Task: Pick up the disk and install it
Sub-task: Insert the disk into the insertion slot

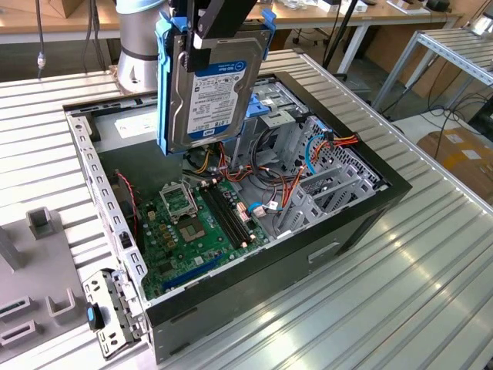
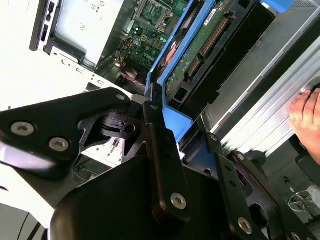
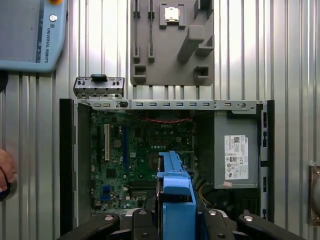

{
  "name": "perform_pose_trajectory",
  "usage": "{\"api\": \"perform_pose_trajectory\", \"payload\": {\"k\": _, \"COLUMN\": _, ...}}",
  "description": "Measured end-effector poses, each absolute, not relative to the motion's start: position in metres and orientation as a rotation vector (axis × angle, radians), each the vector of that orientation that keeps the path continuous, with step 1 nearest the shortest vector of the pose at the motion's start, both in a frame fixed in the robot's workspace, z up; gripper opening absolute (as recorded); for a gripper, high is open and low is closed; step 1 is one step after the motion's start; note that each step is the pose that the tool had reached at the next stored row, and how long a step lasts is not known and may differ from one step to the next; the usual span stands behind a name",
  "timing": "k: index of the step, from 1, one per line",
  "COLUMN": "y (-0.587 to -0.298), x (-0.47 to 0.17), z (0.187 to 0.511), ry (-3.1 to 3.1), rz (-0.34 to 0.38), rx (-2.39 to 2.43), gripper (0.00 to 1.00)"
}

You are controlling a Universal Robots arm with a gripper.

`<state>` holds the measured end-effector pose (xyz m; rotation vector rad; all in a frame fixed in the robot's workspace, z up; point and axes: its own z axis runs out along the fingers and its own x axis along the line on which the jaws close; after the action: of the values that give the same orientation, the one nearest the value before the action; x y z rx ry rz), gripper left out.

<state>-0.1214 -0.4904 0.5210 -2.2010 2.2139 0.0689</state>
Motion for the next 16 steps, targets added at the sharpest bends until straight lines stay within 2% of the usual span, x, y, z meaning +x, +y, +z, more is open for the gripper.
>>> {"api": "perform_pose_trajectory", "payload": {"k": 16, "y": -0.4978, "x": -0.1213, "z": 0.5211, "ry": 2.214, "rz": 0.069, "rx": -2.201, "gripper": 0.37}}
